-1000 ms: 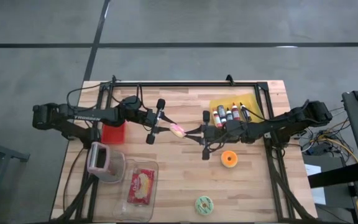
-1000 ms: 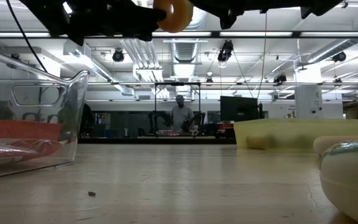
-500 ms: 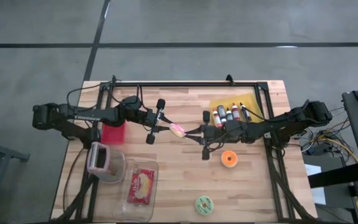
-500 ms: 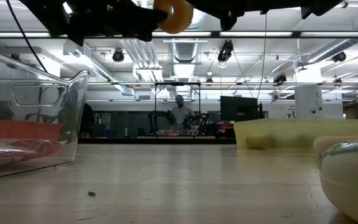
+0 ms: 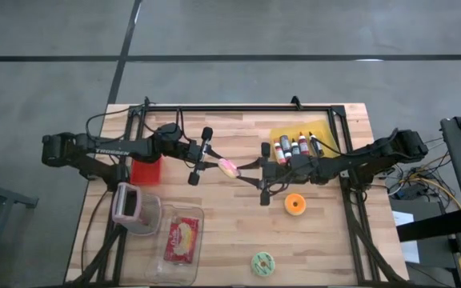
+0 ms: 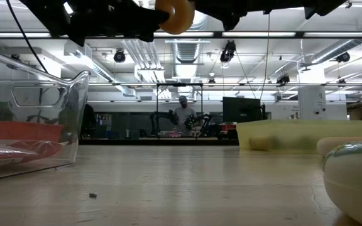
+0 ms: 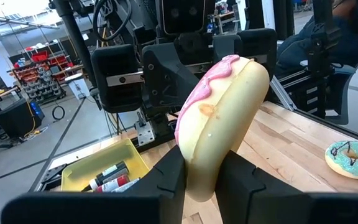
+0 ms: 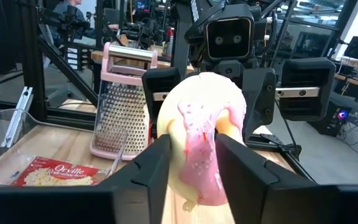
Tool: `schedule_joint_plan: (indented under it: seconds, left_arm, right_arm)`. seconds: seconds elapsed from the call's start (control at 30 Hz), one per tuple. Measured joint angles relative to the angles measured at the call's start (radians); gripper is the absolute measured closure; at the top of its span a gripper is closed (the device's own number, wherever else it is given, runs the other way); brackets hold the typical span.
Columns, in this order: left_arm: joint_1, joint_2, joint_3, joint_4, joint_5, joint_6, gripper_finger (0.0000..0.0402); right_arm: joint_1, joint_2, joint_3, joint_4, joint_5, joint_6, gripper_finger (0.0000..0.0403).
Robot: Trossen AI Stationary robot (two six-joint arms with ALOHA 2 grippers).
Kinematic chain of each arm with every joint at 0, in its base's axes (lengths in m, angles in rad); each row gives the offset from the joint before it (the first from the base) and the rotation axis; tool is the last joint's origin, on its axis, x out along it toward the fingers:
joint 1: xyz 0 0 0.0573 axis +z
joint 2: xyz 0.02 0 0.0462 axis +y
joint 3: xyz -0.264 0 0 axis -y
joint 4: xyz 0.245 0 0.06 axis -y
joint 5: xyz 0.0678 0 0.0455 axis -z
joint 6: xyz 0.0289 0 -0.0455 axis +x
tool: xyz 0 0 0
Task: Pick & Place Food Item
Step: Put the pink donut into the red bin
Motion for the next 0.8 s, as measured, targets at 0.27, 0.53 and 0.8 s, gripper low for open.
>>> schedule_joint_plan:
  seconds: [0.27,0.53,0.8]
  left_arm:
    - [0.0,0.0,-0.004,-0.003,0.0,0.0,0.033]
    - [0.0,0.0,-0.003,-0.004,0.003,0.001,0.033]
    - [0.0,0.0,-0.003,-0.004,0.003,0.011,0.033]
  right_arm:
    - [0.0,0.0,0.0,0.0,0.001,0.02,0.0207]
    - [0.0,0.0,0.0,0.0,0.002,0.035,0.0155]
    - [0.0,0.0,0.0,0.0,0.002,0.037,0.0119]
